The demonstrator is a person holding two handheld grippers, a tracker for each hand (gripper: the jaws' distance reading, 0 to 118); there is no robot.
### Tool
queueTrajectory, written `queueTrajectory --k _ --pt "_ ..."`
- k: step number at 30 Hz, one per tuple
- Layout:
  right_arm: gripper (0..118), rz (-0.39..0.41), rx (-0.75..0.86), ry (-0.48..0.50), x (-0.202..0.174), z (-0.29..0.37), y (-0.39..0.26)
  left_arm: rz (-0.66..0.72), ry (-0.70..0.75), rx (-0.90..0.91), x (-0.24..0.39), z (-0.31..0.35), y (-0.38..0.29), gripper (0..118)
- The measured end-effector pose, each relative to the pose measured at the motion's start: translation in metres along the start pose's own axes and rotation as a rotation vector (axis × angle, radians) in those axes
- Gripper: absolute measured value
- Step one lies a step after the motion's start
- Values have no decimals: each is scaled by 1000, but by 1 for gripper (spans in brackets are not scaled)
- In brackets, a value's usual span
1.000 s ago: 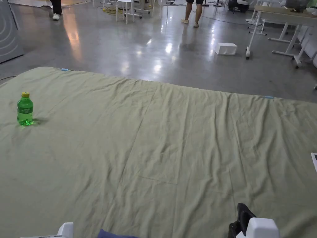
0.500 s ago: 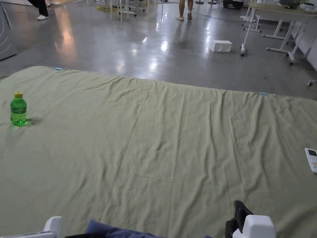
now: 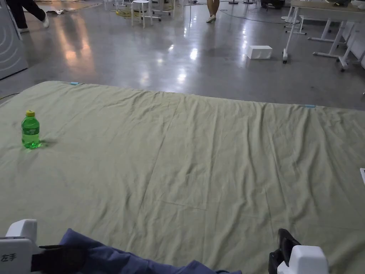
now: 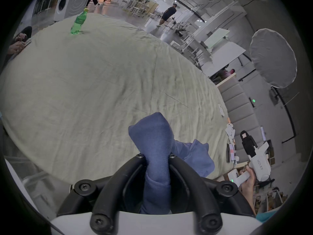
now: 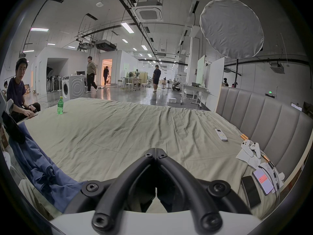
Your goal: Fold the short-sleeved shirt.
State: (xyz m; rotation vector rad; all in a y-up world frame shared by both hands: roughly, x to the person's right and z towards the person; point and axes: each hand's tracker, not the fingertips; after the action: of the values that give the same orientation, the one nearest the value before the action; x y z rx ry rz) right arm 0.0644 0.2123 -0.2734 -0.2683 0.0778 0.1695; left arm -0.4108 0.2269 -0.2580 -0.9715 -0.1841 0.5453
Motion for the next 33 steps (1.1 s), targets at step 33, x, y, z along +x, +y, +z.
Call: queueTrajectory --k 33 --pt "0 -35 -24 -12 14 6 -16 -119 46 -146 212 -170 -93 17"
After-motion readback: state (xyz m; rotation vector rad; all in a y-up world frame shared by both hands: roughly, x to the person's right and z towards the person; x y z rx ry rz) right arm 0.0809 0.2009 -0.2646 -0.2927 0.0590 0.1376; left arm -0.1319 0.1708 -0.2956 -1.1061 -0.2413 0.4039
